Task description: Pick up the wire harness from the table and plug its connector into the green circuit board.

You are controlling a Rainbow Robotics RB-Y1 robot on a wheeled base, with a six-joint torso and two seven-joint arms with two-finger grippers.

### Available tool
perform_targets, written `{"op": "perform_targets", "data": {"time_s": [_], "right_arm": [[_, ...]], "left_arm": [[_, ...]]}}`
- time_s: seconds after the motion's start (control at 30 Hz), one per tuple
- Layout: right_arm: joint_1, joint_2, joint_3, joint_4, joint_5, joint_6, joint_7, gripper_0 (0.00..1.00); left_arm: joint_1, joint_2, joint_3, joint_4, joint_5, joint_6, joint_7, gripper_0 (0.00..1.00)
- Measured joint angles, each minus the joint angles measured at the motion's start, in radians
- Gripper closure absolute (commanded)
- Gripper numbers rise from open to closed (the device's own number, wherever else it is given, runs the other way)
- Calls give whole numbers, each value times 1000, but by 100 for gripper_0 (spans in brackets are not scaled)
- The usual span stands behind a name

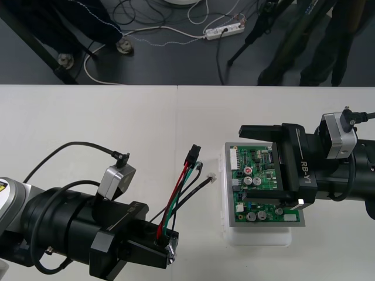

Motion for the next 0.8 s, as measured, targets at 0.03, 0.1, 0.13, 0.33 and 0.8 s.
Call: {"op": "perform_targets", "data": {"time_s": [0.03, 0.1, 0.13, 0.33, 0.8], "right_arm": [[0, 0, 0, 0, 0, 0, 0, 0], [0, 0, 0, 0, 0, 0, 0, 0], [0, -1, 0, 0, 0, 0, 0, 0], [-1, -22, 0, 0, -20, 0, 0, 0], [-42, -180, 0, 22, -105, 0, -65, 0]], "left_arm": [[-3, 2, -6, 0, 0, 1, 2, 100], [-13, 5, -19, 0, 0, 2, 21, 100], [-19, 6, -25, 0, 0, 2, 39, 100], [-48, 9, -39, 0, 0, 2, 272, 100], [-80, 9, -62, 0, 0, 2, 381, 100]]}}
